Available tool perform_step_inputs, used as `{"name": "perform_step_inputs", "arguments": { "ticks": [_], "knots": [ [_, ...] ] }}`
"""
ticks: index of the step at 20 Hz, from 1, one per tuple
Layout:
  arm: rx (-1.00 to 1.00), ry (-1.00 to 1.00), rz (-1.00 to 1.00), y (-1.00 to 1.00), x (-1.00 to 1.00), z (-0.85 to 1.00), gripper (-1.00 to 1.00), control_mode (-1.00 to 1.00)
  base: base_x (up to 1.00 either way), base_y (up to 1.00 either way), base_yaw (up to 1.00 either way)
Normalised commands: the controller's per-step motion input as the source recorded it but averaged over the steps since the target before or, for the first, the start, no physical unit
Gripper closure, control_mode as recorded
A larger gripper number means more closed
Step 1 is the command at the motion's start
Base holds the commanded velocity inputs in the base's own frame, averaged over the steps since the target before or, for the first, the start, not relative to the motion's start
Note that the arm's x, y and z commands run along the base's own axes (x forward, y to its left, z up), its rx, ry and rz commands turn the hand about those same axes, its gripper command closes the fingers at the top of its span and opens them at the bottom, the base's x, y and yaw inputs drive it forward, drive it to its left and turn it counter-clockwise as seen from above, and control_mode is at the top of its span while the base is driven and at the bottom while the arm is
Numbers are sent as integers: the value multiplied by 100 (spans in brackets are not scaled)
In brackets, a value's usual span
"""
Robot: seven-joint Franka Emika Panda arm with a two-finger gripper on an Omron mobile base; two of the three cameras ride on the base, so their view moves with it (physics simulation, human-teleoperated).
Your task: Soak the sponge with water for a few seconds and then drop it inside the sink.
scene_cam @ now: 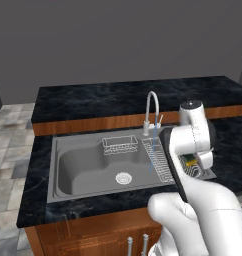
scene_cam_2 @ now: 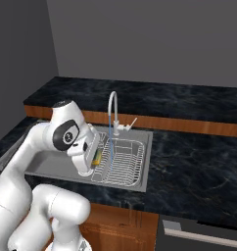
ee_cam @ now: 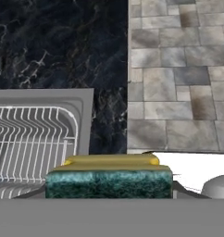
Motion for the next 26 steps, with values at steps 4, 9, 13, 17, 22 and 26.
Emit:
{"name": "perform_step_inputs", "arguments": {
  "ticks": [4,9,13,17,22,26],
  "knots": [
    [-13,0,0,29,-21,6,100,-100,0,0,0],
    [-14,0,0,28,-13,2,100,-100,0,0,0],
    [-18,0,0,16,-1,0,100,-100,0,0,0],
    [-19,0,0,17,0,0,100,-100,0,0,0],
    [-17,1,0,15,9,0,100,-100,0,0,0],
    [-15,4,0,14,21,0,100,-100,0,0,0]
  ]
}}
